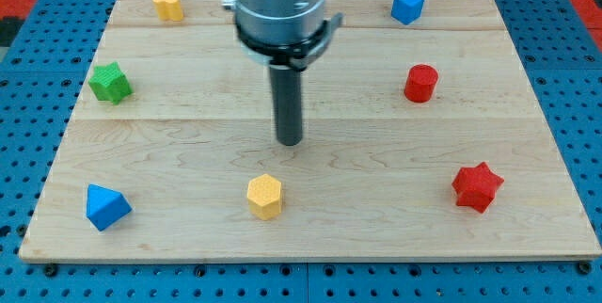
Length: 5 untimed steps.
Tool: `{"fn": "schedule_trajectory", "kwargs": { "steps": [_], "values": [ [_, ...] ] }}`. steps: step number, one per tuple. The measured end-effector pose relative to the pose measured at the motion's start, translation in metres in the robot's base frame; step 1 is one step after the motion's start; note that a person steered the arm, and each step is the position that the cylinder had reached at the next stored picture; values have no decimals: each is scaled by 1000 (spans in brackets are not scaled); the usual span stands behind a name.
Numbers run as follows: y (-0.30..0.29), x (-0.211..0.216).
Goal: Move your arm towards bottom right
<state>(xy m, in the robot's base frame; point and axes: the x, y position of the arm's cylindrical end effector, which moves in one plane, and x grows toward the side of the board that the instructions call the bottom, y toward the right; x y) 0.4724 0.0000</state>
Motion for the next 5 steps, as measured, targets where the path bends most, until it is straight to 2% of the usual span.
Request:
{"fn": "schedule_trajectory", "kwargs": {
  "steps": [1,2,3,4,5],
  "values": [
    [91,0],
    [210,1],
    [277,51],
    [266,105],
    [192,83]
  ]
}}
